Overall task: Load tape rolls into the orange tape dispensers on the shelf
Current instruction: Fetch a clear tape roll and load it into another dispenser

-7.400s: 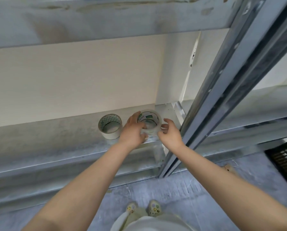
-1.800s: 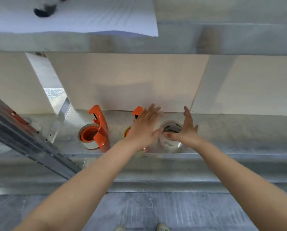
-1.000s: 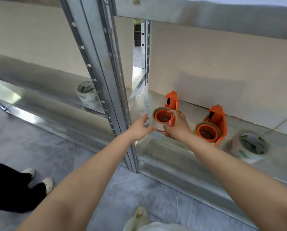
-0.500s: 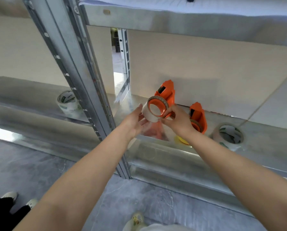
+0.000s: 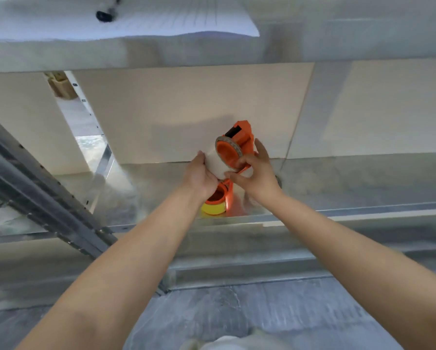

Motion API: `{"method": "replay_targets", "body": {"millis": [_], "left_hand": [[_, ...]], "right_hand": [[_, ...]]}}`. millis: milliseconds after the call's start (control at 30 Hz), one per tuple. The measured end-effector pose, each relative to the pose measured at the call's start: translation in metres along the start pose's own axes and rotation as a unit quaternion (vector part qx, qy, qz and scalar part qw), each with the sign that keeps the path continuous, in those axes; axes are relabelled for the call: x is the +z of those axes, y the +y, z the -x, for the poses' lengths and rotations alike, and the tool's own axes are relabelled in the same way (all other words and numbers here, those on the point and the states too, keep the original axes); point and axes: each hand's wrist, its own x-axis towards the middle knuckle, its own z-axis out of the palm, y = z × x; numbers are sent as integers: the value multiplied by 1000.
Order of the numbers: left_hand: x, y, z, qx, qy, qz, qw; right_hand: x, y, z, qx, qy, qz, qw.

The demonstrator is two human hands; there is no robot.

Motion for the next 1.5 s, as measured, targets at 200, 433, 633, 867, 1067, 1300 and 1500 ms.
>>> {"method": "replay_targets", "body": {"millis": [200, 433, 633, 867, 1067, 1300, 1500], "left_hand": [[22, -21, -5, -1, 4, 5, 1000], [32, -14, -10, 68, 61, -45, 995], [17, 9, -6, 129, 83, -45, 987], [-3, 20, 5, 191, 98, -78, 974], [-12, 16, 7, 179, 116, -79, 974], [-15, 13, 9, 173, 121, -80, 974], [-18, 12, 11, 168, 117, -71, 976]], "right_hand": [[-32, 13, -1, -53, 10, -17, 998], [-60, 9, -32, 107, 119, -249, 955], [-76, 54, -68, 13, -13, 91, 996], [-64, 91, -77, -48, -175, 267, 946], [-58, 94, -81, -57, -177, 237, 954], [-55, 96, -79, -66, -164, 265, 948], [-50, 104, -76, -105, -143, 310, 934]]}}
